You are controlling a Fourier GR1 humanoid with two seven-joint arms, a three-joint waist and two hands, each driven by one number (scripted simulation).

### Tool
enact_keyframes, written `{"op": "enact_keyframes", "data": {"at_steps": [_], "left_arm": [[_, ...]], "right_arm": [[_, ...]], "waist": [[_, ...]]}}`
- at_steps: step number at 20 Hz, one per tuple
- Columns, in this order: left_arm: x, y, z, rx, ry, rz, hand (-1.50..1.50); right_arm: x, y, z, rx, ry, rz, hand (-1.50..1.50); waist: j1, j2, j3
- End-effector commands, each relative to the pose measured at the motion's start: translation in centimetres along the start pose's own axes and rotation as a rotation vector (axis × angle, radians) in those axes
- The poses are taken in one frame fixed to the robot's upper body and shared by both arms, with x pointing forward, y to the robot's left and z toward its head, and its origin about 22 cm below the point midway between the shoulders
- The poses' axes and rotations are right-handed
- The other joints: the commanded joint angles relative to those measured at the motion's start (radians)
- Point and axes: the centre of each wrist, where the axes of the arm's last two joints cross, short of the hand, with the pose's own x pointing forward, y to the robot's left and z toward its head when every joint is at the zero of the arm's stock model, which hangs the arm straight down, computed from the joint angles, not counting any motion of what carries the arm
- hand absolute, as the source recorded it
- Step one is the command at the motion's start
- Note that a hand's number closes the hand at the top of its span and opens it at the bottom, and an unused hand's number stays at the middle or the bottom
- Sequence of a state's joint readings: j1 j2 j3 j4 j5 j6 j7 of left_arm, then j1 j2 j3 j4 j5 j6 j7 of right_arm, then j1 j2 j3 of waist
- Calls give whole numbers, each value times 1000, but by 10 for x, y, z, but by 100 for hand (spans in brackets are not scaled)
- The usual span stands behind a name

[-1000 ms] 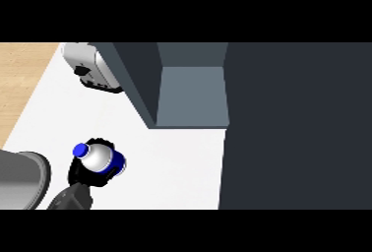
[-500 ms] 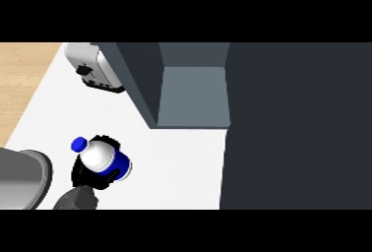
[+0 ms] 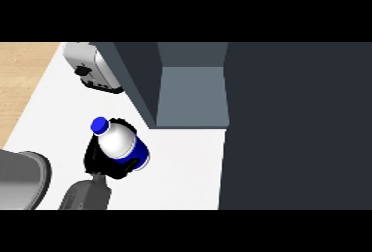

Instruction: Pick up the bottled water, place it into the cabinet and close the cabinet

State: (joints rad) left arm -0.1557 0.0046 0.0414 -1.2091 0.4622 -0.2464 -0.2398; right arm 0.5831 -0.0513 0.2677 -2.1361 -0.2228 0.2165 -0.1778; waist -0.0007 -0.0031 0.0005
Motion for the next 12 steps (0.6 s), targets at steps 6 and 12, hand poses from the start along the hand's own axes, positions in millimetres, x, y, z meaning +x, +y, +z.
{"op": "enact_keyframes", "data": {"at_steps": [6, 12], "left_arm": [[21, -95, -53, -39, -38, -101, 150], [25, -132, -69, -38, -30, -145, 150]], "right_arm": [[-8, -2, -8, 20, -19, -9, -150], [-8, 7, 4, 14, 5, -14, -150]], "waist": [[-11, 3, 0], [-14, 2, 0]]}}
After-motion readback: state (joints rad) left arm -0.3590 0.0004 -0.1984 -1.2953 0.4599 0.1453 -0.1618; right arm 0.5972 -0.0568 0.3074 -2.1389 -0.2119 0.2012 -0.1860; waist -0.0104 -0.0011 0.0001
